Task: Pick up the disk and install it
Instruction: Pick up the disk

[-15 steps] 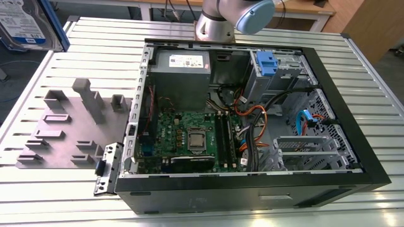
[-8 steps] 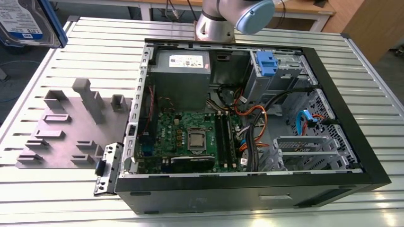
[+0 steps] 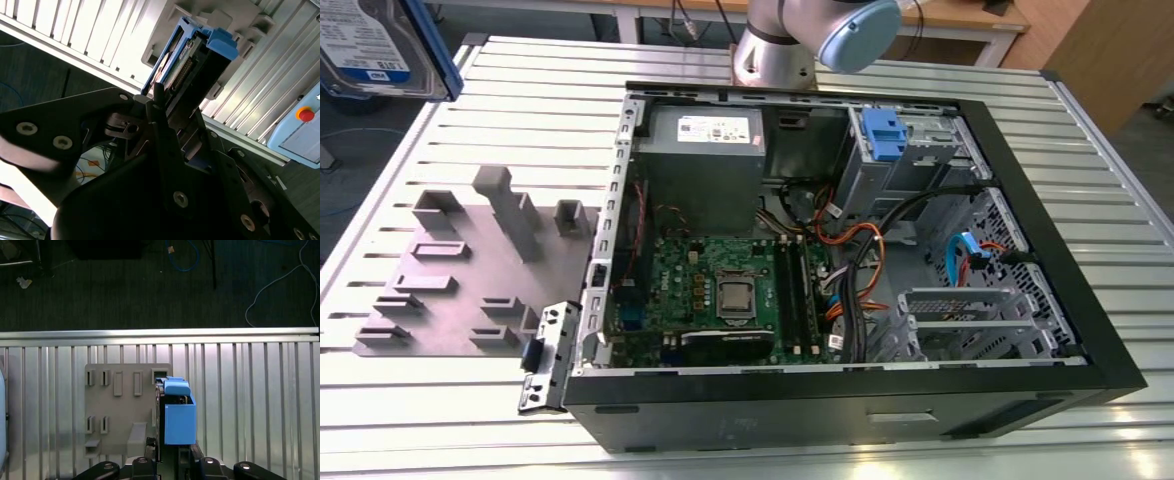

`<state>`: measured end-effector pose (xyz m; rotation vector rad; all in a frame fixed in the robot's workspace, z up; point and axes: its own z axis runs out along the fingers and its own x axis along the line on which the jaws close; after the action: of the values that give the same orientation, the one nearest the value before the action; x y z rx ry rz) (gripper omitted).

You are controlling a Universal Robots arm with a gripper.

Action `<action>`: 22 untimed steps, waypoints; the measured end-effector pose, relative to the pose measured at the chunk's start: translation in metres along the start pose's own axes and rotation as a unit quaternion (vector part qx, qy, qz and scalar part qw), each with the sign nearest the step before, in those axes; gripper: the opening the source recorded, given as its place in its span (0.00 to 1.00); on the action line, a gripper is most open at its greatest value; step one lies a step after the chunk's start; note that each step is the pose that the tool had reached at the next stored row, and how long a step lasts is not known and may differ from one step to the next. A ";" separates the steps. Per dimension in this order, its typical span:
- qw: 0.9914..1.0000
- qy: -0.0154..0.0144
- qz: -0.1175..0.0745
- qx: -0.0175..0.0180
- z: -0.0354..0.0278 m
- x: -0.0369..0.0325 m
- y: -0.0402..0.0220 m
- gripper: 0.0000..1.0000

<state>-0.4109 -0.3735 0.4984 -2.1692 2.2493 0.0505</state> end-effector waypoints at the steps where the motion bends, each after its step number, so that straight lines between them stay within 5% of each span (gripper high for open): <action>1: 1.000 0.000 0.000 0.000 -0.0001 0.0000 -0.0005 0.35; 11: 1.000 0.000 0.000 0.000 -0.0001 -0.0002 -0.0075 0.35; 22: 1.000 0.000 0.000 0.000 -0.0003 -0.0009 -0.0242 0.35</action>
<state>-0.3866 -0.3735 0.4984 -2.1694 2.2493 0.0507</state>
